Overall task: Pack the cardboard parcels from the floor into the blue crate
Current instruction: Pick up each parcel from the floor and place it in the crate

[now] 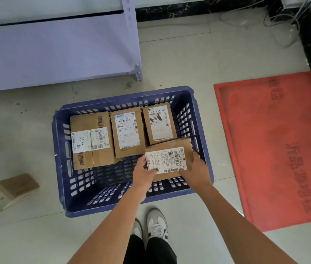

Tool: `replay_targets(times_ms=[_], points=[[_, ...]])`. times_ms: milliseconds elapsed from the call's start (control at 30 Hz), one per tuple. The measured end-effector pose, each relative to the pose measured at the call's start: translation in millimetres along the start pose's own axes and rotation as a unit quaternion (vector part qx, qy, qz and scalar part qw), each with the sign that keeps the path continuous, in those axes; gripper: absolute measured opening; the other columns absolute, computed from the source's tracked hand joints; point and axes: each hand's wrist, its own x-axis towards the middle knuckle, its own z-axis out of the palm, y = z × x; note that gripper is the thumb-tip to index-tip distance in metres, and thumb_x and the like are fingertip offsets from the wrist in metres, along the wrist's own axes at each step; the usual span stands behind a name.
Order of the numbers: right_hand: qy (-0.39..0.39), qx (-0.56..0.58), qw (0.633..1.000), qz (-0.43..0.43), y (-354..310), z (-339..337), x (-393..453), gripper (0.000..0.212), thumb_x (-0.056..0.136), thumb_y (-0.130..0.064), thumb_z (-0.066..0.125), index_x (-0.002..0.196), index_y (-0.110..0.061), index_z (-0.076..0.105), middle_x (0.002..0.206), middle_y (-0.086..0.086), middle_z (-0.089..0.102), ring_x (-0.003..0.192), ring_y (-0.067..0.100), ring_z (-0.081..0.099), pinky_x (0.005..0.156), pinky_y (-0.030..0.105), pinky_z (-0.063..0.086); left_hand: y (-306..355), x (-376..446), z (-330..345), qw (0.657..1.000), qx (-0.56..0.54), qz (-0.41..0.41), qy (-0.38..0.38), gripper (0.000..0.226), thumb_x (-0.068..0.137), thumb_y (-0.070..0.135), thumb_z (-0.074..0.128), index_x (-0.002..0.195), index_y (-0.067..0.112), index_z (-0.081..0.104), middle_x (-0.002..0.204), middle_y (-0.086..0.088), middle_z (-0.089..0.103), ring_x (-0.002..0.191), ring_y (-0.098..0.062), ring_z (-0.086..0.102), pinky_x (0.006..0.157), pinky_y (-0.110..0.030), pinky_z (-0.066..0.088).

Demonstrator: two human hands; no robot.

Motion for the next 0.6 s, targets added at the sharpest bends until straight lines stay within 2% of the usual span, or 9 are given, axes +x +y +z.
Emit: replay_targets(times_ms=[100, 200, 267, 367, 467, 600], points=[[-0.009, -0.015, 1.0, 0.008, 0.5, 5.5, 14.1, 0.077, 0.081, -0.025, 0.066, 0.144, -0.011, 0.023, 0.131, 0.015, 0.05, 0.115, 0.029, 0.054, 0.088, 0.035, 0.048, -3.6, 11.3, 4.5, 1.0, -0.005, -0.006, -0.012, 0.064, 0.084, -0.005, 0.056, 0.139, 0.023, 0.038, 0.139, 0.0, 0.049, 0.105, -0.009, 0.047, 0.092, -0.032, 0.044], [-0.02, -0.022, 1.0, 0.011, 2.3, 9.8, 26.5, 0.074, 0.081, -0.023, 0.066, 0.142, -0.009, 0.026, 0.131, 0.016, 0.05, 0.115, 0.03, 0.054, 0.09, 0.035, 0.047, -7.4, 21.3, 7.9, 1.0, -0.008, -0.008, -0.025, 0.067, 0.084, -0.004, 0.057, 0.14, 0.026, 0.037, 0.136, 0.001, 0.052, 0.104, -0.008, 0.048, 0.1, -0.036, 0.044], [-0.019, -0.026, 0.999, 0.013, 2.7, 12.7, 33.9, 0.072, 0.08, -0.022, 0.066, 0.14, -0.007, 0.029, 0.129, 0.018, 0.051, 0.114, 0.032, 0.054, 0.092, 0.038, 0.047, -9.2, 27.6, 9.4, 0.999, -0.008, -0.001, -0.038, 0.066, 0.084, -0.004, 0.057, 0.14, 0.027, 0.038, 0.135, 0.001, 0.054, 0.104, -0.008, 0.051, 0.1, -0.036, 0.046], [-0.023, -0.036, 0.999, 0.02, 2.5, 17.0, 41.6, 0.074, 0.08, -0.023, 0.067, 0.139, -0.005, 0.028, 0.129, 0.02, 0.05, 0.117, 0.033, 0.052, 0.095, 0.042, 0.048, -12.0, 36.7, 12.7, 0.999, -0.018, -0.008, -0.036, 0.067, 0.083, -0.005, 0.057, 0.141, 0.02, 0.035, 0.138, -0.001, 0.051, 0.112, -0.013, 0.053, 0.098, -0.034, 0.046], [-0.022, -0.045, 0.999, 0.022, 1.0, 20.1, 44.0, 0.073, 0.082, -0.021, 0.064, 0.141, -0.005, 0.024, 0.128, 0.02, 0.051, 0.115, 0.033, 0.054, 0.091, 0.038, 0.05, -14.8, 44.3, 17.9, 0.999, -0.025, -0.024, -0.022, 0.062, 0.083, -0.007, 0.054, 0.139, 0.012, 0.034, 0.139, -0.007, 0.05, 0.118, -0.017, 0.052, 0.102, -0.034, 0.043], [0.027, -0.077, 0.997, -0.001, -2.4, 28.4, 35.4, 0.06, 0.085, -0.009, 0.054, 0.14, -0.007, 0.027, 0.132, 0.018, 0.047, 0.115, 0.032, 0.053, 0.09, 0.04, 0.051, -14.3, 47.4, 20.4, 0.999, -0.019, -0.028, -0.028, 0.06, 0.084, -0.008, 0.053, 0.139, 0.011, 0.036, 0.138, -0.007, 0.051, 0.117, -0.014, 0.051, 0.094, -0.026, 0.042]])
